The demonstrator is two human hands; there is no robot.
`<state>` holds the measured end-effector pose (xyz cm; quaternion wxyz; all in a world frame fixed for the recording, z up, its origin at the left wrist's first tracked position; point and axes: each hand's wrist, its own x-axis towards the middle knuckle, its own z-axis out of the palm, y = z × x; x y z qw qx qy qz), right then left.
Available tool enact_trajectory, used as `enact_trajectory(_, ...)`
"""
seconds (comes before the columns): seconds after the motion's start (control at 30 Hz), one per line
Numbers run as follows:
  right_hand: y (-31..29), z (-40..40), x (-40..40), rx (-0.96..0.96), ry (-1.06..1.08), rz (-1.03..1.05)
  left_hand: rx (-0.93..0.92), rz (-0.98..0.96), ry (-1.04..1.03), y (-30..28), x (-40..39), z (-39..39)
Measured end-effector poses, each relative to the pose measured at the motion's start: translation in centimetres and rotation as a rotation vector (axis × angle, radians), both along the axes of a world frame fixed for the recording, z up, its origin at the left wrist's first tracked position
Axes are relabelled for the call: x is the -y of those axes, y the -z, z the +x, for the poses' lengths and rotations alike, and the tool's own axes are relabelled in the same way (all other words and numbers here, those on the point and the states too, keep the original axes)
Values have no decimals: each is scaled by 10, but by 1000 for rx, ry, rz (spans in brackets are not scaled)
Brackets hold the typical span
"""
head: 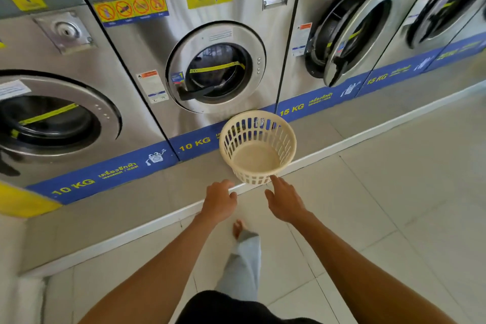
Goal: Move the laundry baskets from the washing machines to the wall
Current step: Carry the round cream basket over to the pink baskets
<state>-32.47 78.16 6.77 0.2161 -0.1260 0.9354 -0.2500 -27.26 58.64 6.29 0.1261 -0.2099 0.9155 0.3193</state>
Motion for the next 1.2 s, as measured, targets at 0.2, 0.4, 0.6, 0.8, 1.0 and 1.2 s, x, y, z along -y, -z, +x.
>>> enact_trajectory(0.2, 21, -88, 3, 75, 56, 78, 66, 22, 34, 15, 10, -87)
enact_trajectory(0.4, 29, -168, 9, 117, 67, 142, 139, 7, 51, 22, 35, -169)
enact_trajectory(0.6, 35, -220, 12, 133, 102, 154, 212, 31, 28, 31, 46, -217)
enact_trajectory(0.8, 54, -260, -3, 181, 81, 198, 261, 56, -40, 50, 44, -237)
enact_trajectory(1.0, 84, -297, -20, 262, -19, 223, 302, 101, -195, 62, 36, -252)
enact_trajectory(1.2, 112, -335, -24, 336, -84, 292, 396, 138, -324, 88, 28, -270)
